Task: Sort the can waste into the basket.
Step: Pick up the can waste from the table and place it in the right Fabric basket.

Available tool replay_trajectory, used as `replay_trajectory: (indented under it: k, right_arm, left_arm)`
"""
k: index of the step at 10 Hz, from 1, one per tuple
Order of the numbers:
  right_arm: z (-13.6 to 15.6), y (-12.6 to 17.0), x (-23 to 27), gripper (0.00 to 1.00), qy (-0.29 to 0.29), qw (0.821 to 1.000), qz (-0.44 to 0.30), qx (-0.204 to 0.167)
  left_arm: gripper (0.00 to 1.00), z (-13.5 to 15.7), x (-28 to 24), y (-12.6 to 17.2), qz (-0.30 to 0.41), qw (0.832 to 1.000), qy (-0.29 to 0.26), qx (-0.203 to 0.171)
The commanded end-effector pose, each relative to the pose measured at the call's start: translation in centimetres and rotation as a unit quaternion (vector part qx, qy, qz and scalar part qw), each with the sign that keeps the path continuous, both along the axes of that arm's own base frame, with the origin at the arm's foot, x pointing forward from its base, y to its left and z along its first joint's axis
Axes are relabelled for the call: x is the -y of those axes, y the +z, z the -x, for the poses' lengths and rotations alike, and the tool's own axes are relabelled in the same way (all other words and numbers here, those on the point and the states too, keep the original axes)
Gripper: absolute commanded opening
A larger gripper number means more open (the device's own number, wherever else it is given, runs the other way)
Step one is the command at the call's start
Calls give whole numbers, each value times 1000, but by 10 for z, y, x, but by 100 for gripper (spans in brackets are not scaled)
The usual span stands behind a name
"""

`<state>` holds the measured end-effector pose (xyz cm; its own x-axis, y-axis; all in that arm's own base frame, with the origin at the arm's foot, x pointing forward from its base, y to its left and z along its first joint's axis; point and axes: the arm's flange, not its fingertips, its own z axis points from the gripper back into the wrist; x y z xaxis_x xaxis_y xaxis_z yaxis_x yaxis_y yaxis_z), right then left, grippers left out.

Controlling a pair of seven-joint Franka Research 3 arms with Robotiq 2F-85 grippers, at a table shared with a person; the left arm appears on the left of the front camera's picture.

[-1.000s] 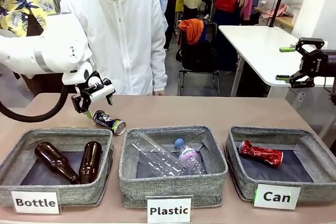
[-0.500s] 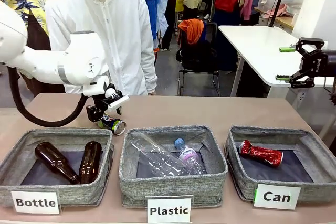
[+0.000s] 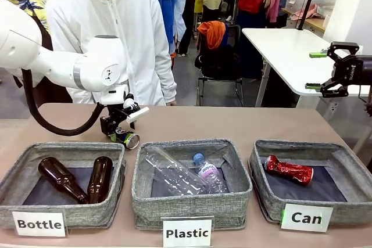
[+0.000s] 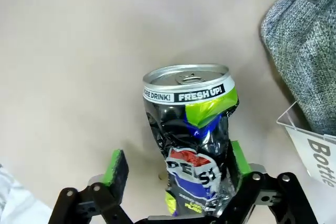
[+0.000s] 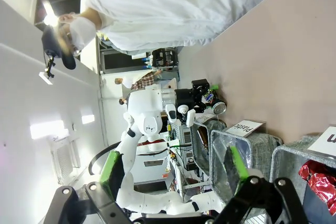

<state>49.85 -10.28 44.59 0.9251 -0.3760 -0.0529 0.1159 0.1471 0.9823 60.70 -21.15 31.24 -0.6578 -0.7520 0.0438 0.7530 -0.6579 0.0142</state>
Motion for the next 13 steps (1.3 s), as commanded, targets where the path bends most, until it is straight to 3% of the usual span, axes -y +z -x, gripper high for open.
replay_trajectory:
  k: [1, 2, 3, 4, 9, 10, 11, 13]
  right_arm:
    - [-2, 4, 1, 100, 5, 1000, 0, -1]
    - [-2, 4, 1, 100, 5, 1000, 0, -1]
    - [-2, 4, 1, 100, 5, 1000, 0, -1]
    - [-2, 4, 1, 100, 5, 1000, 0, -1]
    - [-2, 4, 1, 100, 5, 1000, 0, -1]
    - [-2, 4, 1, 100, 5, 1000, 0, -1]
    - [-2, 4, 1, 100, 5, 1000, 0, -1]
    - [-2, 4, 1, 100, 5, 1000, 0, -1]
  left_arm:
    - [40, -5, 0, -1, -6, 1000, 10, -16]
    - [0, -4, 0, -1, -9, 1000, 12, -19]
    - [34, -4, -1, -1, -9, 1000, 14, -17]
    - [0, -5, -1, -2, -8, 1000, 15, -17]
    - [0, 3, -9, 17, 4, 999, 34, 2]
    - [0, 15, -18, 37, -4, 998, 57, 11]
    - [0, 34, -30, 62, -36, 997, 67, -9]
    - [0, 86, -50, 122, -12, 994, 107, 21]
